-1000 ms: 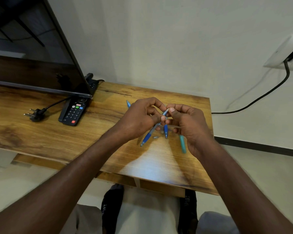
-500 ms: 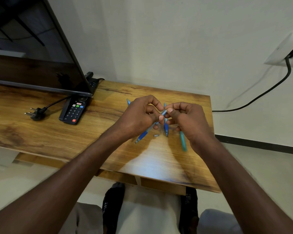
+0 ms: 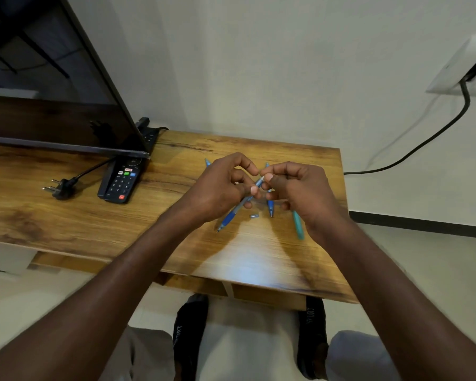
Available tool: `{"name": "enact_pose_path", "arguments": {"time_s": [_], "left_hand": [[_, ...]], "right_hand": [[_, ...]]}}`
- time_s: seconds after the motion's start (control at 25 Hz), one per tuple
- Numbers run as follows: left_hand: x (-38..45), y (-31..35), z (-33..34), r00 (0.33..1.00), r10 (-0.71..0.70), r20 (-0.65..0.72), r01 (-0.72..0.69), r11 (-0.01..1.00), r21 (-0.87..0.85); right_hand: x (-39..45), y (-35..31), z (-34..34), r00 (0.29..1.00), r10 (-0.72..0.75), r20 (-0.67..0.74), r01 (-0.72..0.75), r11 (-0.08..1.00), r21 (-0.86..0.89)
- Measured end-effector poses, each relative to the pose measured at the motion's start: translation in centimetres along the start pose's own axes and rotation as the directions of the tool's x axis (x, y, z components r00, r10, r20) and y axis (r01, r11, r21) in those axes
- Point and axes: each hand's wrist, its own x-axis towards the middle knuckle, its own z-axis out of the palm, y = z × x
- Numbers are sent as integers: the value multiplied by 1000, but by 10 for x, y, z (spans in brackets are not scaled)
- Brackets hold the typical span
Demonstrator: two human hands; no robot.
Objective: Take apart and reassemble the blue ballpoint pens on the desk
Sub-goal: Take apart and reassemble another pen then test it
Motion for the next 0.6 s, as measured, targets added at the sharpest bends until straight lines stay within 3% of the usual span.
{"name": "enact_pose_path", "arguments": {"time_s": [0.08,0.2,0.32,0.4,0.48,0.52,0.6], "left_hand": [[-2,-1,-5,1000,7,17,-7,1000,4],[-5,0,-10,1000,11,7,-11,1000,-13],[-7,1,-14,1000,23,-11,-24,999,-35],[-9,1,-15,999,25,-38,-26,999,-37],[-10,1,-17,998,9,-62,-11,999,-40],[-10,0,-18,997,-4,-72,1,999,-42],[-11,0,-19,996,-26,-82,21,998,-55]], "right_hand": [[-1,0,3,1000,23,21,-24,998,64],[3,1,4,999,21,-24,-21,1000,21],[8,10,7,996,-25,-85,11,987,-159],[8,19,16,987,-157,-35,117,850,-514],[2,26,27,973,-204,106,209,592,-778],[-2,29,31,968,-192,163,237,482,-843],[-6,33,36,957,-183,227,281,365,-888]]}}
